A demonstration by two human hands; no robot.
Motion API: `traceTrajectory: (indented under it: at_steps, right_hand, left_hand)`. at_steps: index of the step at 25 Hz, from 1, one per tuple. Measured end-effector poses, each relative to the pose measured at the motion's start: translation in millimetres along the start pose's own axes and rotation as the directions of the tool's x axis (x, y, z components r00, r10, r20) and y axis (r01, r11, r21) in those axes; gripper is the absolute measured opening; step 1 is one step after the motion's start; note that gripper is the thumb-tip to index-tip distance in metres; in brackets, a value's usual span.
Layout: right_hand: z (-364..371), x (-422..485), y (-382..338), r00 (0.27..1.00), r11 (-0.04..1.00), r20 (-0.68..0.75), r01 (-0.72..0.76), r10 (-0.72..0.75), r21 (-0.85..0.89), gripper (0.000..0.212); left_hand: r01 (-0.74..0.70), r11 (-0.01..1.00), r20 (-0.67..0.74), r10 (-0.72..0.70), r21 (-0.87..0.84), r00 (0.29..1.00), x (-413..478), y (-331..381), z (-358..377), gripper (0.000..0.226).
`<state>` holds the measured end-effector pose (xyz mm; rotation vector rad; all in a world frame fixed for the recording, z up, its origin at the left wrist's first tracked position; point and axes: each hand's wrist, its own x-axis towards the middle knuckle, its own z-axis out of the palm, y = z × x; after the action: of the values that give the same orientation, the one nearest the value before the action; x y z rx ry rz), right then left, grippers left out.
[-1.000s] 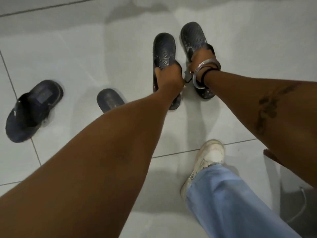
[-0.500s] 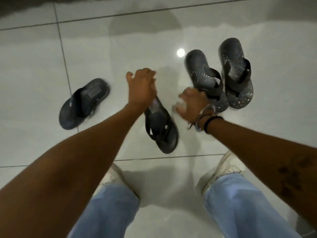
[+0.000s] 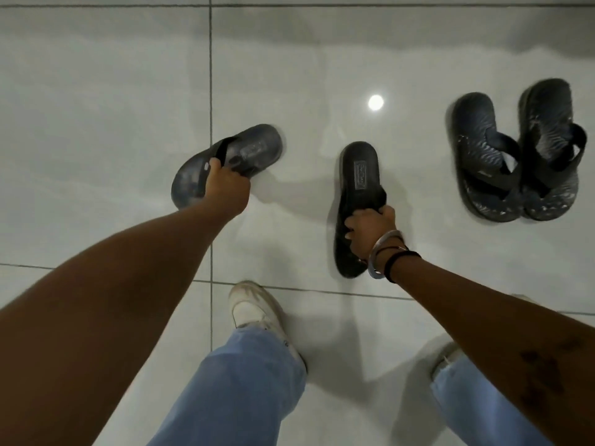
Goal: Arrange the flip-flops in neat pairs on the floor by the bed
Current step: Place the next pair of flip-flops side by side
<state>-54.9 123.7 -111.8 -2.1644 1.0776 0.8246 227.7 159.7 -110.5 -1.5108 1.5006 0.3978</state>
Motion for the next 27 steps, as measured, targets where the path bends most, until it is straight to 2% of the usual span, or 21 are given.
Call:
traceTrajectory:
  at_steps: [2,5,6,8,11,14,16,18,20,21,22,23,24,26,27]
  right_hand:
    - [-22.6,16.7,-15.3,1.0,0.999,-0.028,0.009,-0.008,0.044,0.015]
    - [-46.9,39.7,-35.8,1.0,0.999,0.012,-0.015,0.014,0.041,0.014]
    - [-51.0,45.7,-40.9,1.0,1.0,0.025,-0.017,0.016,0.022,0.01]
    - [-56.0,53.2,-49.5,0.999,1.0,0.046,-0.019,0.02,-0.006,0.002]
    - [-58.5,57.1,-56.0,0.999,0.999,0.029,0.024,-0.023,-0.036,0.007]
    - [-55.7,53.5,-56.1,0.996,0.994,0.009,0.084,-0.084,-0.076,0.009]
    - [-52.3,50.5,-51.1,0.995,0.993,-0.011,0.101,-0.102,-0.063,0.015]
    - [-56.1,52.3,-35.1,0.984,0.993,-0.137,0.114,-0.113,0.001,0.017]
    - [-64.8,57.8,-4.1,0.925,0.994,-0.379,0.074,-0.037,0.084,0.023]
    - [-70.8,62.1,14.5,0.887,0.993,-0.461,0.027,0.029,0.114,0.032]
    - [-76.8,66.8,35.4,0.88,0.993,-0.467,-0.041,0.088,0.111,0.045]
    - [-82.7,72.7,56.1,0.912,0.993,-0.395,-0.111,0.115,0.033,0.064]
    - [-87.0,79.7,72.1,0.956,0.984,-0.273,-0.139,0.104,-0.113,0.087]
    - [-89.2,93.3,88.3,0.997,0.939,-0.036,-0.07,0.061,-0.336,0.126]
    - [-86.2,99.8,87.3,0.998,0.939,0.023,-0.045,0.056,-0.34,0.137]
  left_hand:
    - [0.045,0.998,0.057,-0.042,-0.043,0.998,-5.0,0.5,-0.1,0.023]
    - [0.054,0.998,0.05,-0.055,0.024,0.997,-10.4,-5.4,6.7,0.027]
    - [0.07,0.998,0.034,-0.07,-0.001,0.997,-10.1,-7.1,6.5,0.027]
    - [0.054,0.977,-0.055,-0.066,-0.205,0.996,-5.6,-2.9,-2.3,0.018]
    - [-0.058,0.859,-0.13,-0.01,-0.509,0.991,3.8,27.4,-34.5,0.01]
    - [-0.075,0.742,-0.108,0.004,-0.666,0.994,10.0,60.2,-61.4,0.014]
    - [-0.057,0.722,-0.088,-0.005,-0.689,0.996,12.2,68.8,-66.2,0.014]
    - [-0.028,0.71,-0.067,-0.027,-0.704,0.997,14.3,70.9,-66.2,0.012]
    - [-0.006,0.677,-0.075,-0.073,-0.736,0.995,14.7,75.8,-69.4,0.021]
    - [0.017,0.643,-0.075,-0.116,-0.766,0.99,14.4,79.5,-72.7,0.029]
    - [0.053,0.626,-0.055,-0.152,-0.778,0.987,13.3,84.4,-77.3,0.037]
    - [0.082,0.652,-0.036,-0.165,-0.754,0.986,12.5,90.4,-82.6,0.042]
    - [0.101,0.719,-0.027,-0.164,-0.687,0.986,11.1,97.2,-86.3,0.042]
    - [0.11,0.848,-0.023,-0.142,-0.519,0.99,9.1,110.6,-94.3,0.028]
    - [0.118,0.874,-0.004,-0.136,-0.471,0.991,10.1,115.8,-96.3,0.02]
